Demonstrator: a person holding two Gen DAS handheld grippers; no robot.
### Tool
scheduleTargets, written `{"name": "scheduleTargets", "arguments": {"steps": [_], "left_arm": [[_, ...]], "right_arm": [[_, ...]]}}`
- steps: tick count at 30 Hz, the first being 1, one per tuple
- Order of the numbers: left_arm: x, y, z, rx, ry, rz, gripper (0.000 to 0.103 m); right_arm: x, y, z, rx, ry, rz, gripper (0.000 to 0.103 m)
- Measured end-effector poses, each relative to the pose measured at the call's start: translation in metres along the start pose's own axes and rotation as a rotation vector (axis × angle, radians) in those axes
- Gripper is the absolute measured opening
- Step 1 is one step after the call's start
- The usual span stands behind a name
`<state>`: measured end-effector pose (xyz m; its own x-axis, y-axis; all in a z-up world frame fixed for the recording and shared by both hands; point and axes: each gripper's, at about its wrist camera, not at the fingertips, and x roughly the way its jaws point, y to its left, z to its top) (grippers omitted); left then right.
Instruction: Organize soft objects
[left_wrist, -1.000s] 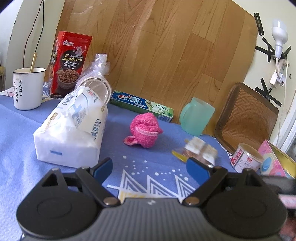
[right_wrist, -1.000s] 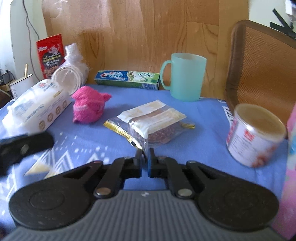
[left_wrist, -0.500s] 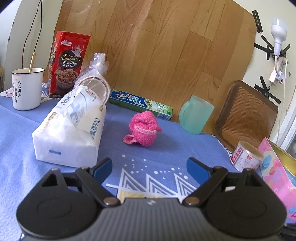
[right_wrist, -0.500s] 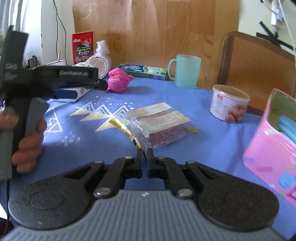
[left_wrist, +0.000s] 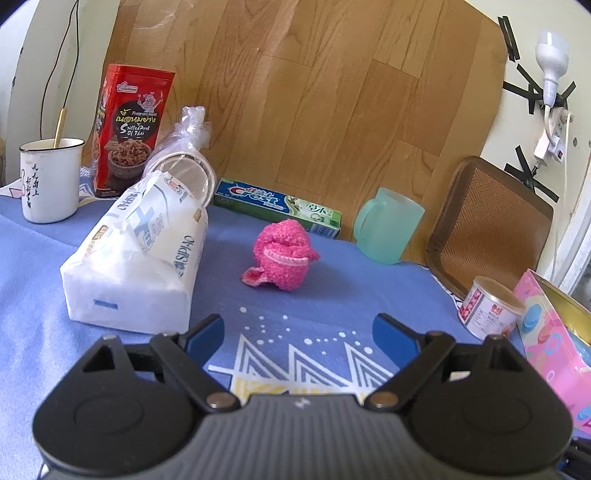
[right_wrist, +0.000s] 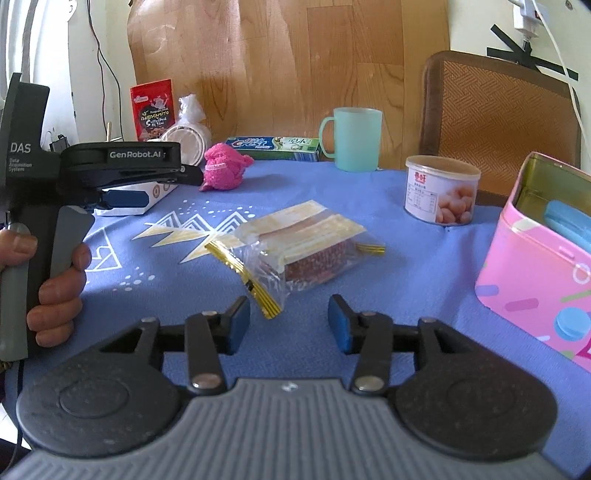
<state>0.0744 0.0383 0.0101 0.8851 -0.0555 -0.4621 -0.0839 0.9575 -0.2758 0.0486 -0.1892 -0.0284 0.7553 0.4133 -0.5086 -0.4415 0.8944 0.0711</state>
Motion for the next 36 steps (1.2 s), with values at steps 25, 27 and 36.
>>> {"name": "scheduleTargets", "arguments": {"steps": [25,27,36], "left_arm": [[0.0008,-0.0023,0.0001,0.009,0.000,0.000,0.092],[0.0009,-0.0022,0.0002,0.010,0.000,0.000,0.092],[0.0015,-0.0023,-0.0001,0.017,-0.002,-0.003,0.092]], "right_arm": [[-0.0021,-0.0032,-0.0006,0.030,-0.008,0.009,0.051],[-0.0022,-0.0034,-0.0004,0.033,-0.009,0.011,0.051],[-0.0027,-0.0048,-0.0004,0.043,-0.011,0.016,0.051]]}}
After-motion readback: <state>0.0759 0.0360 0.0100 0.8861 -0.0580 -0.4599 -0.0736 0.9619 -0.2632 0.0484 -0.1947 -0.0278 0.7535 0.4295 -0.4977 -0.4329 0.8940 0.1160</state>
